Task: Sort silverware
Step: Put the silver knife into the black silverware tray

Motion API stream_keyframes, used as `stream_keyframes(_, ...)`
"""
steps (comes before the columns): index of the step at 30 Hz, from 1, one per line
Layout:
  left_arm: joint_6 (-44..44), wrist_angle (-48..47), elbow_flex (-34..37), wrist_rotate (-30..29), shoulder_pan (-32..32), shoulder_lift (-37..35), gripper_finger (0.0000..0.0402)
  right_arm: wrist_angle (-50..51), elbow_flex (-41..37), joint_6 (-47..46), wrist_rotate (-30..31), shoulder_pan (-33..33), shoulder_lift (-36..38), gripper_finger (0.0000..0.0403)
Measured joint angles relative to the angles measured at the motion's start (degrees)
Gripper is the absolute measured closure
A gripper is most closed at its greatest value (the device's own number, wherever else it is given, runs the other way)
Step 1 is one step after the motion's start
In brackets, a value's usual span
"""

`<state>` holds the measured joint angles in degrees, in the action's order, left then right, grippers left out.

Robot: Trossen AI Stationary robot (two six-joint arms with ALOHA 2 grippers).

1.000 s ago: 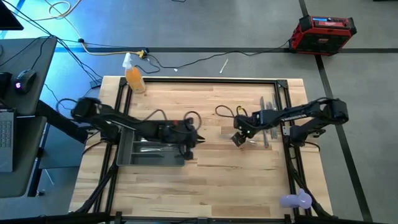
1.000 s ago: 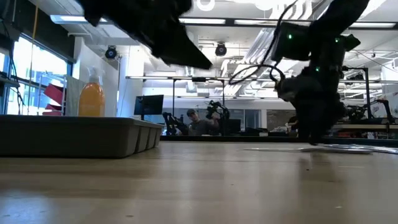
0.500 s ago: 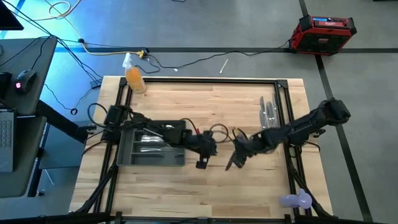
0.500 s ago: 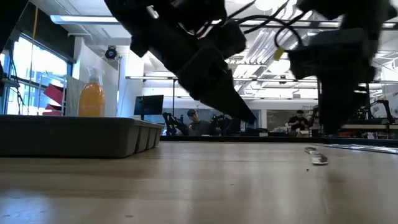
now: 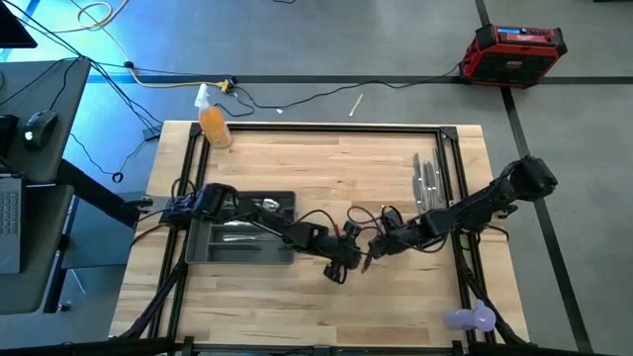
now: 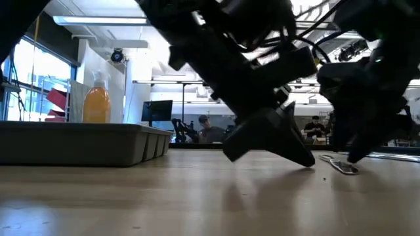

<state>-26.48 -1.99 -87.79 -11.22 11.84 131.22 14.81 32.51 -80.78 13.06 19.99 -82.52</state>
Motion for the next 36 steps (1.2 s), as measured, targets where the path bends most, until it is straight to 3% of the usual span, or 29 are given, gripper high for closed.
stream_keyframes(7,0.44,-0.97,-1.68,5.15,-2.55,1.59,0.0401,-7.84,-2.65,3.86,-1.53,-5.29,0.02,0.0221)
stream_keyframes(13,0.16,-1.29,-1.58,5.28,-2.88,1.7,0.0401,-16.4,-3.17,8.81,-3.21,-6.34,-1.59,0.0222)
stream_keyframes(17,0.69,-1.68,-1.62,5.18,-2.62,1.75,0.0401,-14.36,-3.17,9.62,-4.62,-5.64,-0.52,0.0222)
stream_keyframes(26,2.55,-3.22,-1.62,4.16,-1.14,1.88,0.0401,-11.69,-2.95,2.93,-4.5,-0.96,1.57,0.0222)
stream_keyframes(36,2.27,-2.44,-1.44,5.1,-1.37,1.83,0.0401,-17.13,-2.75,-0.53,-4.82,-0.85,-5.98,0.0222)
